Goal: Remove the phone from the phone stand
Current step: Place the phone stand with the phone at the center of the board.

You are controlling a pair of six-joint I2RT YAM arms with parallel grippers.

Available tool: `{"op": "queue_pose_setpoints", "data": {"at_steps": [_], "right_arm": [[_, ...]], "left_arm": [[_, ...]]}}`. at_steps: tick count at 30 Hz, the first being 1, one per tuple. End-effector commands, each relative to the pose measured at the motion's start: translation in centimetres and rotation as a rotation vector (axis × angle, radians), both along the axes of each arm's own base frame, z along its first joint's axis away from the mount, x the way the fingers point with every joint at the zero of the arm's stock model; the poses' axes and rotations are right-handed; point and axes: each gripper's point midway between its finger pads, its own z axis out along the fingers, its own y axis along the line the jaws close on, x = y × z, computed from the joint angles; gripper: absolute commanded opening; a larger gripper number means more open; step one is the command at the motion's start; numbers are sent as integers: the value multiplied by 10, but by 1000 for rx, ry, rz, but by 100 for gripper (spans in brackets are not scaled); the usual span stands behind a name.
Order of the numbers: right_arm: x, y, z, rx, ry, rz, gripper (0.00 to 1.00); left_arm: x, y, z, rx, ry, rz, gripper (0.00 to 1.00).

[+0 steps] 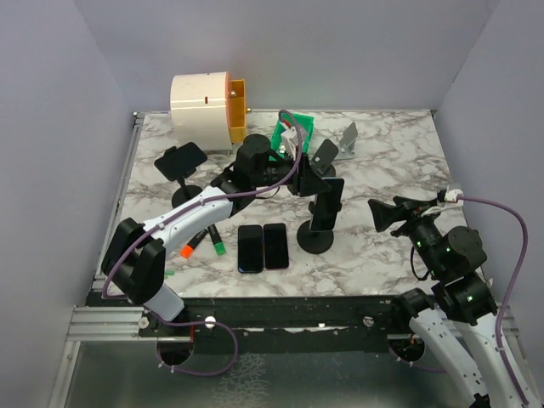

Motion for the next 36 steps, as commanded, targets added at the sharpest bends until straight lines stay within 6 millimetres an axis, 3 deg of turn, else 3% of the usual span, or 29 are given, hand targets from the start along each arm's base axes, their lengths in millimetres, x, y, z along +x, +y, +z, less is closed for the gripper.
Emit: {"op": "queue_pose_setpoints", "data": {"at_steps": [1,3,11,24,36], "right_arm": [[-3,7,3,14,8,38,77],[-2,8,3,27,12,40,77],[0,26,-1,100,29,113,77],[4,54,-23,198,129,228,77],[0,52,-29,173,141,230,77]], "left_arm": [[-3,7,8,-20,-44,33,25],[-3,9,6,-26,-37,45,17],[-7,15,0,-60,-32,74,0],[-12,17,-7,-156,-97,130,0],[-14,16,-26,-217,-54,141,0]]}}
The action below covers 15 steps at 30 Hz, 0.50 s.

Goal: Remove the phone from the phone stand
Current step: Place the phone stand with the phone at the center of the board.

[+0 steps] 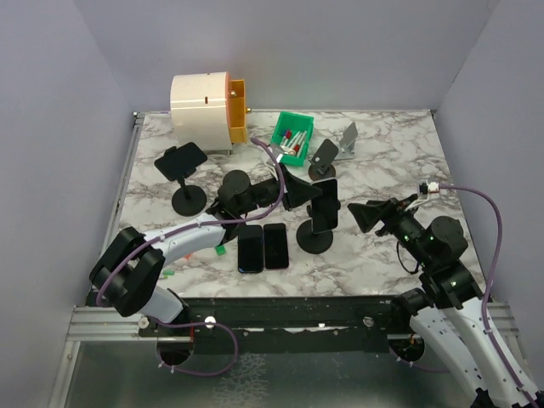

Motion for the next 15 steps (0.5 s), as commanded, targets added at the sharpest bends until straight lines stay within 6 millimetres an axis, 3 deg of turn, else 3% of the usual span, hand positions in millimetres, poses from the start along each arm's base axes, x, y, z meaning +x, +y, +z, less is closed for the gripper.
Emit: {"op": "queue_pose_setpoints", "data": {"at_steps": [1,15], "right_arm": [[-5,4,-3,1,2,33,77],[-8,4,-3,0,3,38,77]], "left_arm": [[-1,-3,-25,0,82,2,0],[0,-6,-39,-1,142,-3,0]]}}
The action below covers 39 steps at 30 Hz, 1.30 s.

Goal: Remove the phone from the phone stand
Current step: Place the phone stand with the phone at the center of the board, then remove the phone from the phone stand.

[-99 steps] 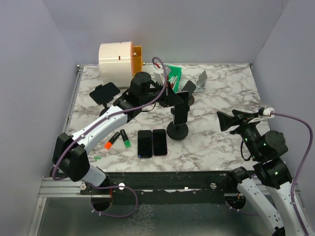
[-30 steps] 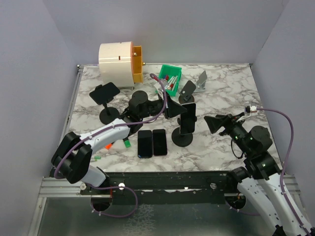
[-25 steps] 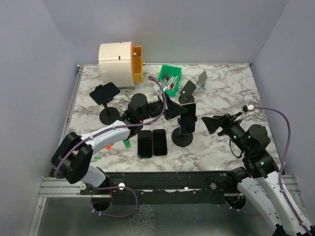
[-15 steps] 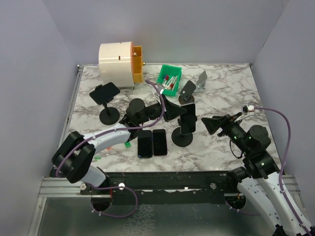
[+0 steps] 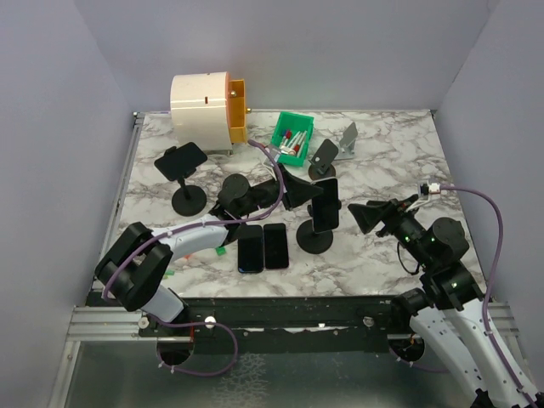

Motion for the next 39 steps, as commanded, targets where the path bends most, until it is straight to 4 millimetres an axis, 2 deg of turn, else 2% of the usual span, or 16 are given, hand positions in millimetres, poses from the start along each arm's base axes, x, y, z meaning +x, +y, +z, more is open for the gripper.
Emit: {"op": "queue_pose_setpoints", "data": {"at_steps": [1,3,6,8,15,21,23,27,29,33,36,39], "right_arm": [[-5,3,-6,-8,13,26,77],[-5,2,-4,-12,7,23,77],[-5,1,-3,-22,3,16,77],[-5,-1,-2,-29,1,10,77],[-5,-6,5,-63,-19,-8,77],[2,-18,23,-123,-63,-74,78],[8,-23,28,-136,-73,-111,78],[23,-38,34,-154,-55,-221,79],[31,-45,36,-139,-17,-290,82],[48,-50,47,-112,56,-396,87],[61,-49,60,-142,100,-446,92],[75,-38,81,-206,114,-416,99]], "left_arm": [[-3,-4,-38,70,111,-12,0],[-3,-2,-35,65,102,-7,5],[-3,0,-29,60,84,2,27],[-4,1,-26,55,79,5,37],[-8,5,-13,40,54,3,50],[-16,24,27,5,-46,51,78],[-16,36,42,-3,-88,106,97],[-10,61,67,0,-148,253,99],[4,79,75,3,-130,384,99],[31,116,80,59,-55,635,99],[42,136,78,107,-24,756,99],[46,146,76,155,-3,808,99]]}}
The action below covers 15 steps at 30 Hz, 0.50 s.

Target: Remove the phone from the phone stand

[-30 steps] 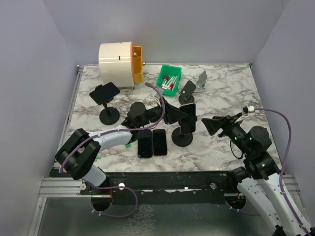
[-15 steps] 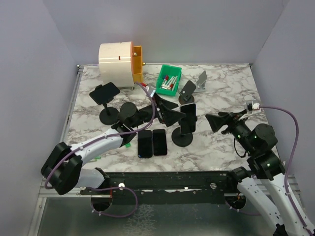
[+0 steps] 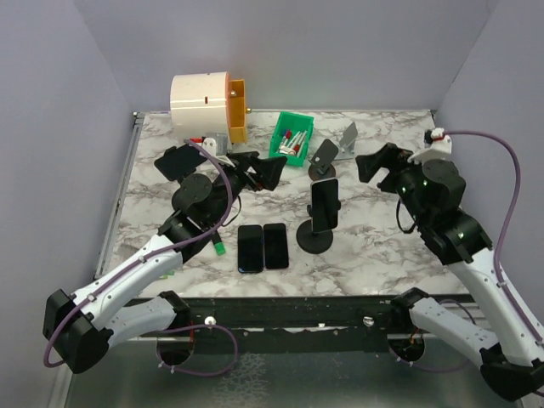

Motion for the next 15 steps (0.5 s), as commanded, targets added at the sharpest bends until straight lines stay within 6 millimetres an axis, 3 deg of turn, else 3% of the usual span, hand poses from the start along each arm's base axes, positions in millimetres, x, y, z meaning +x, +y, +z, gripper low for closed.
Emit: {"op": "queue_pose_setpoints", "data": {"at_steps": [1,6,10,15], "right_arm": [[16,4,27,-95,37,-12,100],[37,52,55,-218,1,191,100],[48,68,66,-368,3,135,100],[47,81,73,-460,-17,99,100]], "left_arm": [[19,35,-18,113,97,214,99],[4,33,-24,135,32,147,99],[-9,39,-22,131,-10,124,99],[-21,41,-20,158,-71,95,99]]}}
